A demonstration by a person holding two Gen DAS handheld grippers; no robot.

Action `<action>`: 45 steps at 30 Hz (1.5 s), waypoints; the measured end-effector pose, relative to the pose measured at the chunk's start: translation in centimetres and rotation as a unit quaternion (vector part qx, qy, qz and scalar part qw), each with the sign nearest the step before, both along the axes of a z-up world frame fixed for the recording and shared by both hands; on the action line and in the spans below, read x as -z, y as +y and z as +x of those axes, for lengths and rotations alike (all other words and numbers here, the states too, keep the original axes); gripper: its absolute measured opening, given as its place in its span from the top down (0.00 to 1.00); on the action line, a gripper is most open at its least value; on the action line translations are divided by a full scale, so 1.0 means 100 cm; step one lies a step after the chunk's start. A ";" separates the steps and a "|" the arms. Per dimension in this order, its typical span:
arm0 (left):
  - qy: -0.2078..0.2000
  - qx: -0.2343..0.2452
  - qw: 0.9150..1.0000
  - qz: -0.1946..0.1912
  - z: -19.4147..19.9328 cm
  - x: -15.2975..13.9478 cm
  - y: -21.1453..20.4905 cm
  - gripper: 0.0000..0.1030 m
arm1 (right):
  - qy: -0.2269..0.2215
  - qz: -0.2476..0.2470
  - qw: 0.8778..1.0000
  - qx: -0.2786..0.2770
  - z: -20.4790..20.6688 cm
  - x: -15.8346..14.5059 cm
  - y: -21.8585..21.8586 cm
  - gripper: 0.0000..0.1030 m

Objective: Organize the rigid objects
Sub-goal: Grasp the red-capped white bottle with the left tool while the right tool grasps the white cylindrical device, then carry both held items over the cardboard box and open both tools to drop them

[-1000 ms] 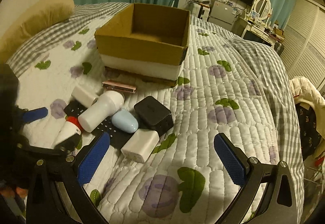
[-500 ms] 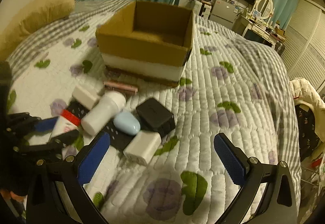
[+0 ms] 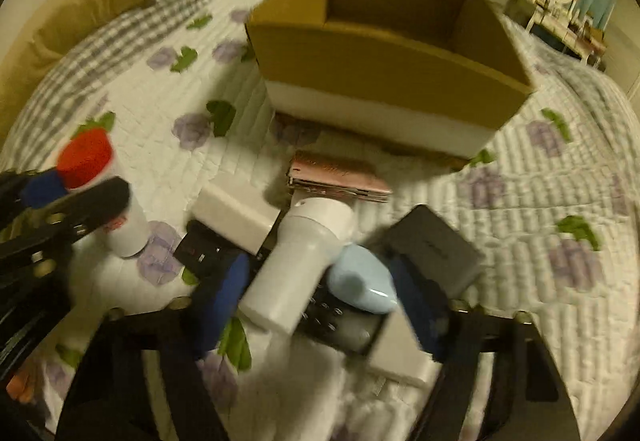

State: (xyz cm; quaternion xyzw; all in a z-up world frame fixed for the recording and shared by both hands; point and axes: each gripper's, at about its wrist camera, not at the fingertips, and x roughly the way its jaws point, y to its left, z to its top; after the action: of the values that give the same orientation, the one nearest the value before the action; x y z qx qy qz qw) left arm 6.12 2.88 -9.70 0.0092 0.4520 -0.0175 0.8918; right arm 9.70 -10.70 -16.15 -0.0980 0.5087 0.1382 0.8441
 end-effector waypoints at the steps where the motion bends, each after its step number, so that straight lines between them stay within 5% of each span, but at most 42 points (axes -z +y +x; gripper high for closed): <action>1: 0.001 0.001 1.000 0.000 -0.001 -0.001 0.000 0.65 | 0.001 0.000 1.000 -0.001 0.002 0.004 0.002 0.39; 11: 0.003 0.004 1.000 -0.009 0.001 0.000 0.000 0.64 | 0.021 0.017 0.999 -0.027 0.011 0.018 0.001 0.48; 17: 0.007 0.006 1.000 -0.009 0.006 0.002 -0.001 0.65 | -0.001 -0.040 0.997 -0.063 0.011 0.028 0.017 0.59; 21: 0.010 0.009 1.000 -0.009 0.007 0.002 -0.001 0.65 | -0.013 -0.027 0.998 -0.059 0.013 0.025 0.013 0.60; 29: -0.001 0.007 1.000 -0.006 0.010 -0.014 -0.004 0.64 | -0.096 0.032 0.993 -0.055 -0.014 -0.043 -0.012 0.60; 34: -0.038 0.019 0.999 -0.014 0.015 -0.054 -0.016 0.64 | -0.147 0.056 0.986 -0.050 -0.016 -0.107 -0.029 0.60; 41: -0.102 0.057 0.993 -0.016 0.064 -0.116 -0.036 0.64 | -0.208 0.088 0.973 -0.037 0.019 -0.179 -0.056 0.60; 45: -0.106 0.065 0.992 -0.027 0.106 -0.125 -0.048 0.64 | -0.221 0.097 0.970 -0.025 0.056 -0.196 -0.064 0.60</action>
State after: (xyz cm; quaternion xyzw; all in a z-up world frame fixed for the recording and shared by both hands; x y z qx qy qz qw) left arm 16.73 -1.89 2.75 0.0166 0.3525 -0.0870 0.9316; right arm 15.33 -17.06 3.41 -0.0569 0.2915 0.1832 0.9372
